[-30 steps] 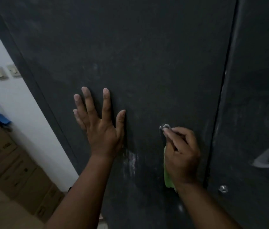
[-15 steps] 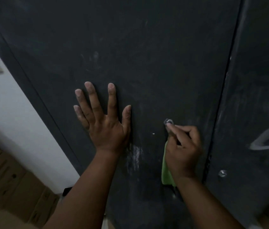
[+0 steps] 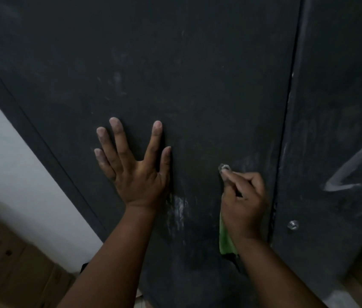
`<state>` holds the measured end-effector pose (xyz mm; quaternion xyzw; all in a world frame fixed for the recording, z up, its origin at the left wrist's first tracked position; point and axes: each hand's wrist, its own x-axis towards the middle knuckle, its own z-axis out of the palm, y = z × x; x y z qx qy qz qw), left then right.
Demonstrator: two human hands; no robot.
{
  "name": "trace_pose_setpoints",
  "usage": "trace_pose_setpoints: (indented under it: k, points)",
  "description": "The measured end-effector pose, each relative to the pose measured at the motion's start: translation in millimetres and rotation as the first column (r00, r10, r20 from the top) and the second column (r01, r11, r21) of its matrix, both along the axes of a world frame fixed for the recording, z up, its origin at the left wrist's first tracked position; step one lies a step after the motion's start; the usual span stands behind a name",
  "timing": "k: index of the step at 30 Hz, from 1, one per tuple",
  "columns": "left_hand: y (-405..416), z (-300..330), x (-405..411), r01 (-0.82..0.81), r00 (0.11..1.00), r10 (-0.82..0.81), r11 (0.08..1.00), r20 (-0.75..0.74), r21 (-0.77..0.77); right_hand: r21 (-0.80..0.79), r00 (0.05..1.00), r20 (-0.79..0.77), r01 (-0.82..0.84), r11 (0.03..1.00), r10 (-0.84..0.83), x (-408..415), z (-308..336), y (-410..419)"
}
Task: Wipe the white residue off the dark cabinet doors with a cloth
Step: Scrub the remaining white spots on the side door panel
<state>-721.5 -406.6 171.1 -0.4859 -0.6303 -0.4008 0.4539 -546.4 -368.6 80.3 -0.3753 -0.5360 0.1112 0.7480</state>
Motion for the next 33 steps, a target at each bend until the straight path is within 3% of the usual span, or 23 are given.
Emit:
trace_pose_setpoints:
  k: [2,4,7,11,16,19,22,25,29,33]
  points:
    - [-0.5,0.4,1.2,0.003,1.000,-0.003,1.000,-0.006,0.014,0.070,0.999,0.035,-0.010,0.998,0.008,-9.2,13.8,2.4]
    - [-2.0,0.9,1.9,0.013,1.000,-0.013,1.000,-0.012,0.018,0.132,0.985,0.173,-0.023,0.991,0.000,-14.9,16.2,0.0]
    - [-4.4,1.7,1.2,0.049,0.999,-0.048,0.999,-0.018,0.017,0.106,0.959,0.285,-0.032,0.994,0.000,-10.0,-5.3,-7.8]
    - [-1.0,-1.5,4.2,0.117,0.990,-0.115,0.993,-0.077,0.017,-0.046,0.993,0.116,-0.011,0.999,0.016,19.5,-16.9,-3.9]
    - [7.2,5.3,27.1,0.123,0.992,-0.122,0.992,-0.039,0.020,0.027,0.994,-0.065,0.087,0.996,-0.085,30.5,23.8,20.9]
    - [14.8,16.4,43.8,0.122,0.990,-0.121,0.992,-0.077,0.016,0.088,0.999,0.020,0.038,0.995,-0.040,25.3,13.7,18.3]
    - [22.4,26.5,57.4,0.141,0.985,-0.139,0.990,-0.101,0.004,0.010,0.982,0.179,-0.057,0.998,0.054,34.1,-28.8,11.6]
    - [30.0,32.6,66.3,0.144,0.980,-0.143,0.990,-0.135,-0.002,-0.104,0.991,0.075,-0.106,0.989,0.114,59.2,-36.8,18.0]
    - [43.9,36.2,82.5,0.158,0.974,-0.154,0.987,-0.168,0.007,0.024,1.000,-0.021,0.014,1.000,-0.014,76.5,7.2,41.8]
    - [57.2,37.4,105.4,0.156,0.978,-0.153,0.988,-0.143,0.013,0.114,0.993,0.117,-0.017,0.993,0.004,71.8,15.5,48.2]
